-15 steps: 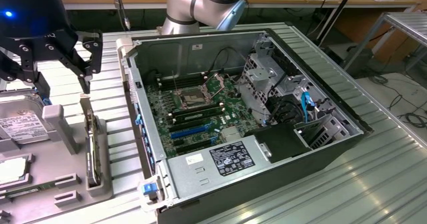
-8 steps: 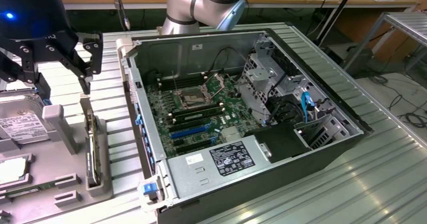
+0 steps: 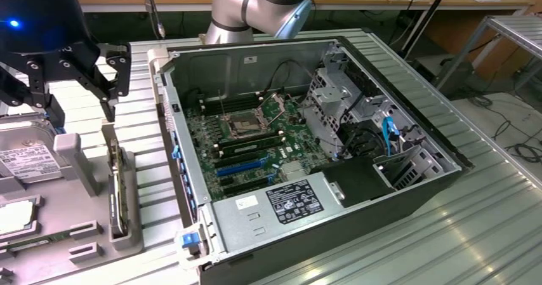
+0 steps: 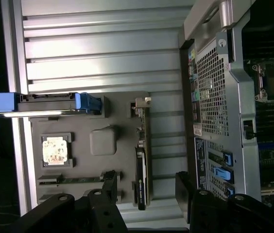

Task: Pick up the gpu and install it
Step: 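Pick up the gpu and move the gpu toward the slot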

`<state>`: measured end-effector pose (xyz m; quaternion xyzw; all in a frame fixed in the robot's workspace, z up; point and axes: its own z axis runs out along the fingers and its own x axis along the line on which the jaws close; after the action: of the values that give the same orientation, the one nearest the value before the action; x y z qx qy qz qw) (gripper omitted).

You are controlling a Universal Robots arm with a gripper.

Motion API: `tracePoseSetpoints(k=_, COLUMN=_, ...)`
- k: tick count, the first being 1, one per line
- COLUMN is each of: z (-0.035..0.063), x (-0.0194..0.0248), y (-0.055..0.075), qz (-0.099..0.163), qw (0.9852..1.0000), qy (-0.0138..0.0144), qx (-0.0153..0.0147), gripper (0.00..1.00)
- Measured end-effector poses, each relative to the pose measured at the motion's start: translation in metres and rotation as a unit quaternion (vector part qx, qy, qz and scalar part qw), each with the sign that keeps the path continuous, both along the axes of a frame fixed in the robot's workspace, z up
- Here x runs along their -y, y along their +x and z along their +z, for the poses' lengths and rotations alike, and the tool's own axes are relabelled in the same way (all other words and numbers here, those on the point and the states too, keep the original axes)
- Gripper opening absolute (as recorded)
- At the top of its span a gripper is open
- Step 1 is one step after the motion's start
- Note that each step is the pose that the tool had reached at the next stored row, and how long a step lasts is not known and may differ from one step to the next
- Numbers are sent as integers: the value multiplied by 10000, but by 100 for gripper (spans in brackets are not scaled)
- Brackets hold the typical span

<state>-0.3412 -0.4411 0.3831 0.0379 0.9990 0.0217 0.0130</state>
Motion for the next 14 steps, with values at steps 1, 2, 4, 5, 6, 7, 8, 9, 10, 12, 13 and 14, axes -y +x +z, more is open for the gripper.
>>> tracePoseSetpoints(k=1, z=-2, x=0, y=0, qz=0, qw=10000, qy=0, qx=0, gripper=60)
tracePoseSetpoints(k=2, z=-8, x=0, y=0, qz=0, qw=10000, qy=0, qx=0, gripper=60)
tracePoseSetpoints(k=4, z=-13, x=0, y=0, qz=0, qw=10000, qy=0, qx=1, gripper=60)
tracePoseSetpoints(k=5, z=-15, x=0, y=0, qz=0, qw=10000, qy=0, qx=0, gripper=60)
tracePoseSetpoints(k=6, z=-18, x=0, y=0, qz=0, qw=10000, qy=0, qx=1, gripper=60)
tracePoseSetpoints(k=7, z=-21, x=0, y=0, qz=0, qw=10000, qy=0, qx=0, gripper=60)
tracePoseSetpoints(k=8, z=-23, x=0, y=0, qz=0, qw=10000, qy=0, qx=0, gripper=60)
tracePoseSetpoints(k=9, z=-26, x=0, y=0, qz=0, qw=10000, qy=0, qx=0, gripper=60)
tracePoseSetpoints(k=10, z=-28, x=0, y=0, qz=0, qw=10000, qy=1, qx=1, gripper=60)
tracePoseSetpoints(k=12, z=-35, x=0, y=0, qz=0, qw=10000, qy=0, qx=0, gripper=60)
tracePoseSetpoints(k=13, z=-39, x=0, y=0, qz=0, qw=10000, qy=0, qx=0, gripper=60)
tracePoseSetpoints(k=14, z=-45, x=0, y=0, qz=0, qw=10000, qy=1, qx=1, gripper=60)
